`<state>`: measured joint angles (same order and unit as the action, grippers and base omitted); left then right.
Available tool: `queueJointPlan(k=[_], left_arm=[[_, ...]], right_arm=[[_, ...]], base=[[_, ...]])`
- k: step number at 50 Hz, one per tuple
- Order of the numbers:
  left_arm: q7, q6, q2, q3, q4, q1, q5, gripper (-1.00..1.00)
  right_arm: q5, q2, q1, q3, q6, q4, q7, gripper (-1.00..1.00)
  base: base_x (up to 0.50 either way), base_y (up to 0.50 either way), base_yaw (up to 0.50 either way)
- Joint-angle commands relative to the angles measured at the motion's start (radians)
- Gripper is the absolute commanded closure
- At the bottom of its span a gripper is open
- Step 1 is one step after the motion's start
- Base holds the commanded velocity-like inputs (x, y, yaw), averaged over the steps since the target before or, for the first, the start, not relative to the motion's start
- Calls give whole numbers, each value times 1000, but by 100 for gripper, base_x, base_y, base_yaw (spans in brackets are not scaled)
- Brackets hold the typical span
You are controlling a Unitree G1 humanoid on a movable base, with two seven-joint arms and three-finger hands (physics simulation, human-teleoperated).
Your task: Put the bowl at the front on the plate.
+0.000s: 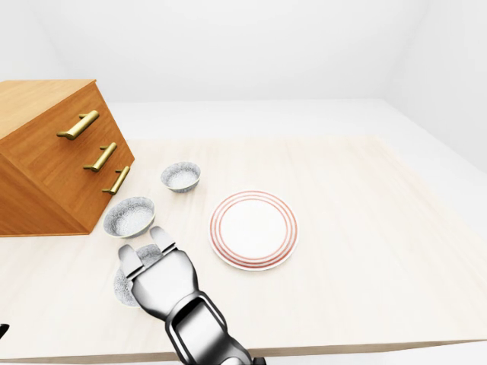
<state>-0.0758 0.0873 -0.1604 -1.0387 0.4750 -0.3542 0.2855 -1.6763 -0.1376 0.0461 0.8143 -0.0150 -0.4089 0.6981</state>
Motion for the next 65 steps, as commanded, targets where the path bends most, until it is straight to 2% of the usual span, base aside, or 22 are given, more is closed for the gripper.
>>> queueJointPlan(k=[1,7,50,61,65], left_arm=[[-2,0,0,-6,7,0,5,-100],[2,0,-1,-1,0,3,-1,-100],[3,0,2,-6,6,2,4,-100],[2,0,1,-7,7,1,5,-100],[-3,0,-1,-8,8,0,7,-100]], right_arm=[[46,19,3,16,63,-5,0,-100],[45,33,6,13,102,-17,0,-100],[4,14,6,6,102,-17,0,-100],[80,77,42,-14,102,9,0,-100],[72,70,46,3,102,23,0,-100]], base=[[0,0,0],[0,0,0],[0,0,0],[0,0,0],[0,0,0]])
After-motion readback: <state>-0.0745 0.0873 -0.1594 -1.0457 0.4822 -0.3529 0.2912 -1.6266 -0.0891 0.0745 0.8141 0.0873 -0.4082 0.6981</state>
